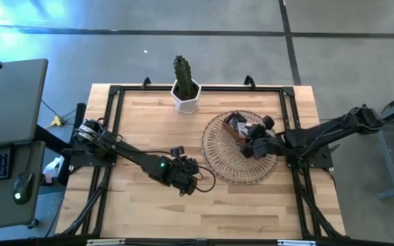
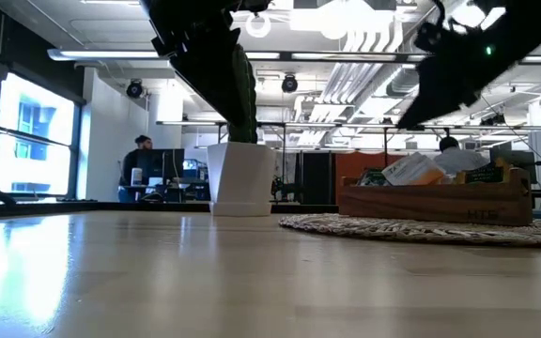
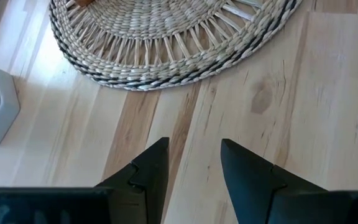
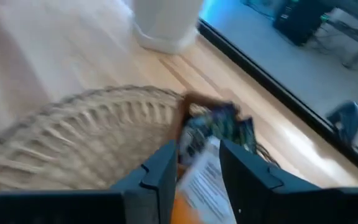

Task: Pick & Place Tea
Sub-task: Put the white tea bag into the middle section of the wooden organizer

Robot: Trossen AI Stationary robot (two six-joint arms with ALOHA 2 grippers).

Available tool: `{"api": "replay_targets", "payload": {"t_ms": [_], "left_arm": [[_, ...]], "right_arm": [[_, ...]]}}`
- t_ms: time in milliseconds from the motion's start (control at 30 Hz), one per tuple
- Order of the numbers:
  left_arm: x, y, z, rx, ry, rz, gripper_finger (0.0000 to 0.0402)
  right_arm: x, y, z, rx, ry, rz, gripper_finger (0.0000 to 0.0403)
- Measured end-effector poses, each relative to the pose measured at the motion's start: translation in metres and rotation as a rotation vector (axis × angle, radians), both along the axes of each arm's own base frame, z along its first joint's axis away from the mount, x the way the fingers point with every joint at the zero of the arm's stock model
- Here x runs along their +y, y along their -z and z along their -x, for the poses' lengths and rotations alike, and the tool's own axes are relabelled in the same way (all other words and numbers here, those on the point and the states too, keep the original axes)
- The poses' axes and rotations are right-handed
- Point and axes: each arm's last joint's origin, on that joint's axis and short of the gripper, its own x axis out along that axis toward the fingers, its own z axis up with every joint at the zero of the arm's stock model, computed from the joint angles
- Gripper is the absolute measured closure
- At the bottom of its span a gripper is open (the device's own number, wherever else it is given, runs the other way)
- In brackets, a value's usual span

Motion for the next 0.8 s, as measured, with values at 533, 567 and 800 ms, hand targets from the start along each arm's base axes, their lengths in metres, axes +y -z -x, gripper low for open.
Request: {"api": "replay_targets", "payload": {"t_ms": [533,567,800], "left_arm": [[0.000,0.000,0.000,0.003,0.000,-0.001,0.0259],[0.000,0.000,0.000,0.003,0.000,-0.001,0.0259],[0.000,0.000,0.000,0.004,0.001,-0.002,0.0259]], "right_arm": [[-0.003,-0.004,0.010,0.238,0.002,-0.204,0.0397],[-0.003,-0.004,0.010,0.244,0.005,-0.212,0.0399],[-0.008,0.016,0.018,0.225,0.096,-0.305,0.0399]]}}
